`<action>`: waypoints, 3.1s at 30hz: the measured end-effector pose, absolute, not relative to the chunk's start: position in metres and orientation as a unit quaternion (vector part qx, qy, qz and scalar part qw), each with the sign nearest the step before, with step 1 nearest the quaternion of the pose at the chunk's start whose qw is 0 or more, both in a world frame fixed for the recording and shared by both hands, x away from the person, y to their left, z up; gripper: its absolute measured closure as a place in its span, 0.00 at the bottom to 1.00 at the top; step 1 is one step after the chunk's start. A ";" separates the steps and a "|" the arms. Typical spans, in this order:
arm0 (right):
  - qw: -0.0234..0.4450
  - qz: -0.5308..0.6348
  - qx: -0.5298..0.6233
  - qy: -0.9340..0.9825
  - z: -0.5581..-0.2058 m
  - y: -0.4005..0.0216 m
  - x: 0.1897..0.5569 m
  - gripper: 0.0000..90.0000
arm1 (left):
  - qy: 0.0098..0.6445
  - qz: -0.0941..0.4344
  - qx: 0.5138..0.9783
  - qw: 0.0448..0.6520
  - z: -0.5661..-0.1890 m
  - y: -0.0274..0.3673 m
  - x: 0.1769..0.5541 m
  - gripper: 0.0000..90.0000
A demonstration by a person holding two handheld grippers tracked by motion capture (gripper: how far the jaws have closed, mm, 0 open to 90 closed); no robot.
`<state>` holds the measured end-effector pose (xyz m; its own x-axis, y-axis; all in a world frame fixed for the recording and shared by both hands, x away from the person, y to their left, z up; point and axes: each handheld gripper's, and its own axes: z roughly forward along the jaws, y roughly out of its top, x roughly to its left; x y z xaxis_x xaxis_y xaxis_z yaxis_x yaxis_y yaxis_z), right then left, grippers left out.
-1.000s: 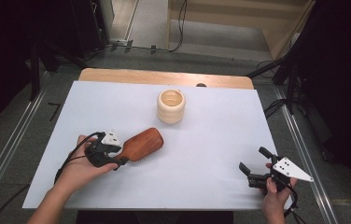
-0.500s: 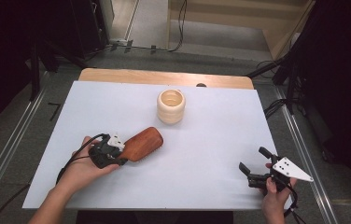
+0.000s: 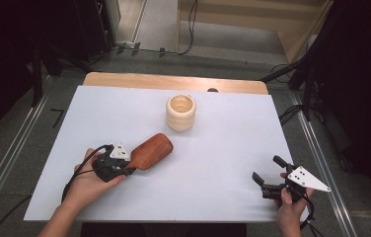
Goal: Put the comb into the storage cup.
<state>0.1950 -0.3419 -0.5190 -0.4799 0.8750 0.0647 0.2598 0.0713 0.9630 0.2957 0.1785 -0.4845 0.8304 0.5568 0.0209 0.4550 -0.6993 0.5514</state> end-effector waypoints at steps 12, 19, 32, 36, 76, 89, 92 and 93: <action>0.282 0.516 0.419 0.692 -0.515 -0.336 0.197 0.00 | 0.278 0.107 0.900 0.318 -0.482 0.171 0.291 0.80; 0.260 0.505 0.411 0.713 -0.507 -0.326 0.198 0.00 | 0.283 0.120 0.882 0.358 -0.474 0.168 0.288 0.80; 0.231 0.520 0.393 0.722 -0.467 -0.277 0.212 0.00 | 0.290 0.145 0.838 0.440 -0.462 0.172 0.277 0.80; 0.219 0.527 0.387 0.724 -0.459 -0.258 0.219 0.00 | 0.293 0.151 0.825 0.459 -0.461 0.176 0.272 0.80; 0.076 0.612 0.410 0.672 -0.443 -0.137 0.241 0.00 | 0.262 0.129 0.783 0.549 -0.472 0.126 0.236 0.80; 0.037 0.619 0.461 0.635 -0.445 -0.132 0.244 0.20 | 0.251 0.152 0.782 0.550 -0.475 0.113 0.225 0.80; 0.029 0.615 0.470 0.633 -0.447 -0.132 0.246 0.29 | 0.247 0.161 0.784 0.546 -0.476 0.109 0.223 0.80; 0.026 0.611 0.476 0.631 -0.448 -0.133 0.246 0.33 | 0.245 0.161 0.785 0.545 -0.476 0.108 0.223 0.80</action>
